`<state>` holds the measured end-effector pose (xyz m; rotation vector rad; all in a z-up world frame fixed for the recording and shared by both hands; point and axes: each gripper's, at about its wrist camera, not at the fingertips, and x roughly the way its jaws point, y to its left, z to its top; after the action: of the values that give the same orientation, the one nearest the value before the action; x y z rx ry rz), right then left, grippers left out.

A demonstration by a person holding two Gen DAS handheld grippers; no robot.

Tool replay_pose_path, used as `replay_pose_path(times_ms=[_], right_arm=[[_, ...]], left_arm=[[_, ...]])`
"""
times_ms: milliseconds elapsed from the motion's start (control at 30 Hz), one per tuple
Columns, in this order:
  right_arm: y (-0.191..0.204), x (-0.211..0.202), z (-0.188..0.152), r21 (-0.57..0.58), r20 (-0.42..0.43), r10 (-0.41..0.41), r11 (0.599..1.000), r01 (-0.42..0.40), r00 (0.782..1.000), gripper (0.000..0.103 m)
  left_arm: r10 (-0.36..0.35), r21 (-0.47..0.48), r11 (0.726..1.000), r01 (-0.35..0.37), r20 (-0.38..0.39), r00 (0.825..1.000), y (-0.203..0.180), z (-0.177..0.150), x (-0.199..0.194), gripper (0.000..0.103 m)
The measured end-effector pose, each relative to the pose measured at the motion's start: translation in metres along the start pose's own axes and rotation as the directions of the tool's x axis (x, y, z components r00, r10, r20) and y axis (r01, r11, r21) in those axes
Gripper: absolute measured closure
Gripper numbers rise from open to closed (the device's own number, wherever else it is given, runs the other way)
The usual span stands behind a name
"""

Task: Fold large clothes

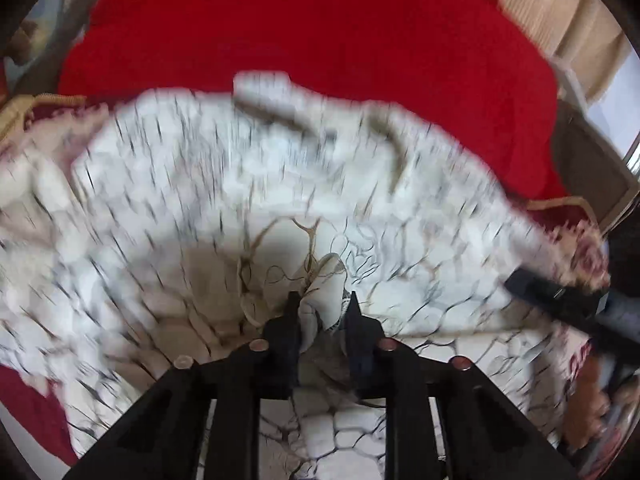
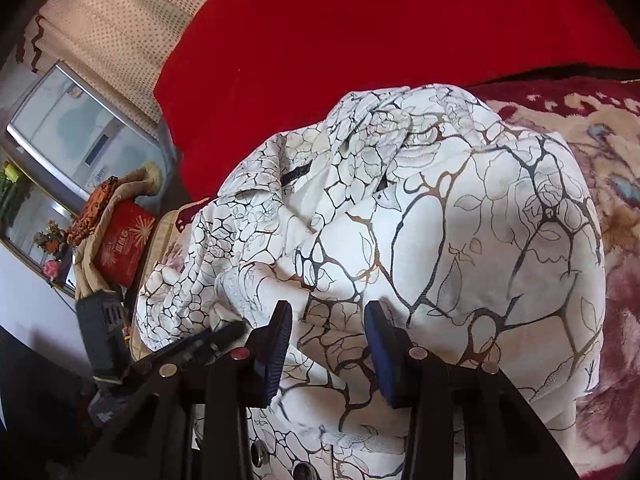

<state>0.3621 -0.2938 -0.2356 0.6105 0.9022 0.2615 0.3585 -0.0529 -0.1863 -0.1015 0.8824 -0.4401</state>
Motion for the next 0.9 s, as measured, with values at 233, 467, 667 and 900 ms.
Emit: replay_pose_path(times_ms=[233,467,667,900], right_arm=[[0.016,-0.008,0.000,-0.043,0.066,0.089,0.995,-0.086,0.994,0.062],[0.035,0.029,-0.013,-0.133,-0.045,-0.019,0.991,0.013,0.999,0.062],[0.048,0.027,-0.022,-0.183,-0.036,0.010,0.983,-0.017,0.999,0.045],[0.055,0.032,-0.026,-0.202,-0.057,0.005,0.979,-0.017,0.998,0.045]], left_arm=[[0.061,0.174,0.979,-0.104,0.237,0.970,-0.011,0.000,-0.060,0.084],[0.312,0.169,0.927,-0.335,0.153,0.938,0.034,-0.020,-0.043,0.059],[0.282,-0.036,0.959,-0.283,0.271,0.921,0.078,-0.023,-0.106,0.028],[0.508,-0.569,0.767,-0.296,0.258,0.822,0.200,-0.056,-0.177,0.022]])
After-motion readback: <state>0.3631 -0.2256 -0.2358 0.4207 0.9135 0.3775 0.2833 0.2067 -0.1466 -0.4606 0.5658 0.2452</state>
